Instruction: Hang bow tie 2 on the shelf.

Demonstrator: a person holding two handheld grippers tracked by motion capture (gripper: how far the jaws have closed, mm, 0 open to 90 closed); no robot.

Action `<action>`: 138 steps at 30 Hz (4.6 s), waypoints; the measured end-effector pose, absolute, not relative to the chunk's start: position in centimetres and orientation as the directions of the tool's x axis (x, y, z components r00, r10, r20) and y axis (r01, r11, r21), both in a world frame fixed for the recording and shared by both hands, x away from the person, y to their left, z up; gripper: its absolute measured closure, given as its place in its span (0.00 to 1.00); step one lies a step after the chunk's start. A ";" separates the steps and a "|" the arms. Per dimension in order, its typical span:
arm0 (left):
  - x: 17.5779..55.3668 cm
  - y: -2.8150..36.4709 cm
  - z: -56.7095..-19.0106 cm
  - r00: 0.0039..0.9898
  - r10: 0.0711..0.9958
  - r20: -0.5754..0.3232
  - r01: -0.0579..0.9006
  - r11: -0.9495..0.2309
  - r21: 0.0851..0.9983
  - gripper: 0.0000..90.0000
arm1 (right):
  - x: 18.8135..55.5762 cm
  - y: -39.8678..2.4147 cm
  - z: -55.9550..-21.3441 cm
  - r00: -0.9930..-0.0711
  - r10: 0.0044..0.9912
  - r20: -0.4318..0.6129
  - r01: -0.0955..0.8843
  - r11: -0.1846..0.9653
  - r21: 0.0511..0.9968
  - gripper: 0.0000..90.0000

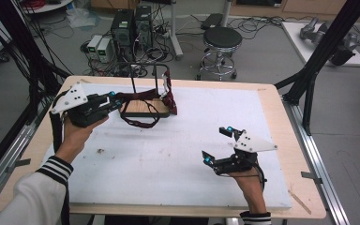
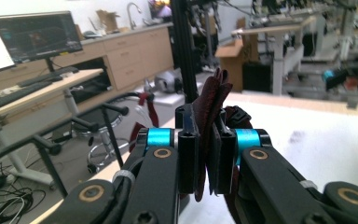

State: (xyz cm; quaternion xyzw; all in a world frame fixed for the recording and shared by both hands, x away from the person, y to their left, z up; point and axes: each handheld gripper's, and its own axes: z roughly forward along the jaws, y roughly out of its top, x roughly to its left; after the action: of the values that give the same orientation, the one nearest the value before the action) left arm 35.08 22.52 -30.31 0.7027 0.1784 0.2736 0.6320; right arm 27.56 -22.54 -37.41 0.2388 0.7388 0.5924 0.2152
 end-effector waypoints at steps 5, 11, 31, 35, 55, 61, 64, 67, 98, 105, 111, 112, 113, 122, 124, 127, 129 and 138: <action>35.2 23.1 -29.6 0.747 0.643 0.169 -0.115 -0.126 0.985 0.93 | 26.8 -23.3 -38.7 -0.761 0.648 -0.030 0.091 0.153 0.984 0.02; 35.5 23.3 -29.1 0.693 0.703 0.162 -0.125 -0.104 0.987 0.93 | 26.2 -23.8 -39.6 -0.721 0.692 -0.035 0.062 0.114 0.991 0.02; 37.1 24.6 -28.5 0.531 0.825 0.191 -0.149 -0.131 0.980 0.93 | 25.4 -24.5 -40.5 -0.645 0.762 -0.056 0.051 0.117 0.992 0.02; 37.7 25.0 -28.5 0.510 0.838 0.196 -0.144 -0.142 0.979 0.93 | 25.3 -25.0 -41.2 -0.619 0.783 -0.060 0.039 0.107 0.994 0.02; 41.0 26.8 -29.1 0.376 0.910 0.174 -0.100 -0.147 0.984 0.94 | 25.5 -25.7 -43.3 -0.550 0.834 -0.044 -0.037 0.028 0.999 0.02; 41.3 27.3 -29.1 0.362 0.917 0.166 -0.099 -0.139 0.985 0.94 | 25.6 -25.7 -44.0 -0.534 0.844 -0.058 -0.044 0.041 0.998 0.02; 40.9 27.6 -28.9 0.373 0.914 0.158 -0.117 -0.122 0.986 0.94 | 25.5 -25.7 -44.2 -0.529 0.847 -0.055 -0.034 0.044 0.998 0.02; 40.5 27.6 -28.5 0.379 0.909 0.173 -0.132 -0.132 0.983 0.94 | 25.6 -25.7 -44.3 -0.525 0.849 -0.064 -0.035 0.053 0.998 0.02; 44.2 26.5 -31.4 0.320 0.927 0.196 -0.028 -0.198 0.980 0.93 | 25.7 -25.4 -45.4 -0.517 0.854 -0.058 -0.039 0.045 0.998 0.02; 44.4 26.8 -32.6 0.313 0.933 0.176 -0.005 -0.183 0.983 0.93 | 25.7 -25.5 -45.5 -0.514 0.856 -0.053 -0.037 0.040 0.999 0.02; 44.4 27.0 -33.6 0.307 0.938 0.163 0.020 -0.178 0.984 0.93 | 25.7 -25.6 -45.5 -0.513 0.856 -0.058 -0.047 0.039 0.998 0.02; 44.4 27.1 -33.8 0.304 0.939 0.162 0.029 -0.179 0.983 0.93 | 25.7 -25.6 -45.5 -0.512 0.857 -0.054 -0.043 0.037 0.998 0.02; 44.4 27.1 -34.0 0.302 0.940 0.160 0.035 -0.179 0.983 0.93 | 25.7 -25.6 -45.5 -0.511 0.858 -0.054 -0.044 0.037 0.998 0.02; 44.5 27.3 -35.3 0.299 0.941 0.160 0.100 -0.198 0.975 0.93 | 25.6 -25.5 -45.5 -0.510 0.858 -0.051 -0.042 0.035 0.999 0.02; 44.5 27.4 -35.6 0.301 0.938 0.171 0.117 -0.214 0.970 0.93 | 25.6 -25.5 -45.5 -0.511 0.858 -0.052 -0.042 0.036 0.999 0.02; 44.5 27.5 -35.9 0.306 0.939 0.155 0.125 -0.201 0.972 0.93 | 25.6 -25.5 -45.5 -0.512 0.858 -0.053 -0.043 0.036 0.998 0.02; 44.5 27.5 -35.9 0.307 0.937 0.166 0.126 -0.213 0.969 0.93 | 25.6 -25.5 -45.5 -0.511 0.858 -0.054 -0.044 0.036 0.998 0.02; 44.5 27.5 -36.2 0.330 0.931 0.157 0.137 -0.211 0.968 0.91 | 25.6 -25.5 -45.5 -0.509 0.859 -0.051 -0.042 0.035 0.999 0.02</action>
State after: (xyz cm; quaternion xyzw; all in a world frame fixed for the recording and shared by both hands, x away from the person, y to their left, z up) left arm 44.45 27.46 -36.18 0.6592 0.4051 0.4136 0.4798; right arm 25.61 -25.53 -45.52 0.3308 0.6175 0.6109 0.3689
